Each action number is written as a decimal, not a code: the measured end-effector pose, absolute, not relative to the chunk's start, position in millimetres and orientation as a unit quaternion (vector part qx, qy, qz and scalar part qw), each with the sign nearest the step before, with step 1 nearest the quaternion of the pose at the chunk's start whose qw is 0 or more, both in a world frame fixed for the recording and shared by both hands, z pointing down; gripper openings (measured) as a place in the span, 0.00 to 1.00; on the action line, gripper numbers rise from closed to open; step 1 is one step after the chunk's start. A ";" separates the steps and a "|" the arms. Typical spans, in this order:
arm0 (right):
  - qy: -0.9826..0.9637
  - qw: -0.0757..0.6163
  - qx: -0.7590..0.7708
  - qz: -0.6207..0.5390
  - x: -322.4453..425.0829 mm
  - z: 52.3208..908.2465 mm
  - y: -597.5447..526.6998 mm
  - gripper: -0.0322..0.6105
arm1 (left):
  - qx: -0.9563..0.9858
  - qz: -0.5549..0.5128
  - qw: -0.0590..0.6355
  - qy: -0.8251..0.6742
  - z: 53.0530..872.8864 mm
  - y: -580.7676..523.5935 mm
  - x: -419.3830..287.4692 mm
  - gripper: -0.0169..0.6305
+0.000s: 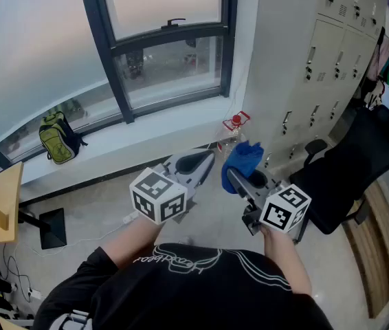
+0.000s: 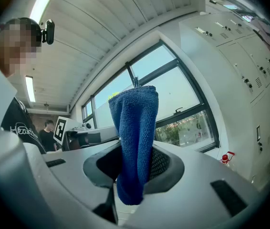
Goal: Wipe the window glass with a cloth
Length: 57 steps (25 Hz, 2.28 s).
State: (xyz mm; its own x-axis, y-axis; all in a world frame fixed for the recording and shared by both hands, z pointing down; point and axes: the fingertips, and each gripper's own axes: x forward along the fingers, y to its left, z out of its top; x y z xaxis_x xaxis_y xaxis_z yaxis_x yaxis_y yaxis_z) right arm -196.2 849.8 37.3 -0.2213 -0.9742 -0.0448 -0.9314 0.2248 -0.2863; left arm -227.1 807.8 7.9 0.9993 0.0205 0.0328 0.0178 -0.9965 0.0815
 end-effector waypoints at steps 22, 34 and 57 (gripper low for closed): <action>0.789 0.115 -0.595 -0.095 -203.8 34.5 855.2 0.20 | 0.999 0.019 0.031 0.002 7.3 816.0 -230.2 0.03; 0.801 0.115 -0.575 -0.122 -193.7 59.9 759.5 0.20 | 0.996 0.018 0.069 -0.048 40.1 710.4 -235.0 0.03; 0.843 0.058 -0.501 -0.186 -95.6 115.8 186.6 0.20 | 0.968 0.036 0.149 -0.198 108.6 141.6 -161.5 0.03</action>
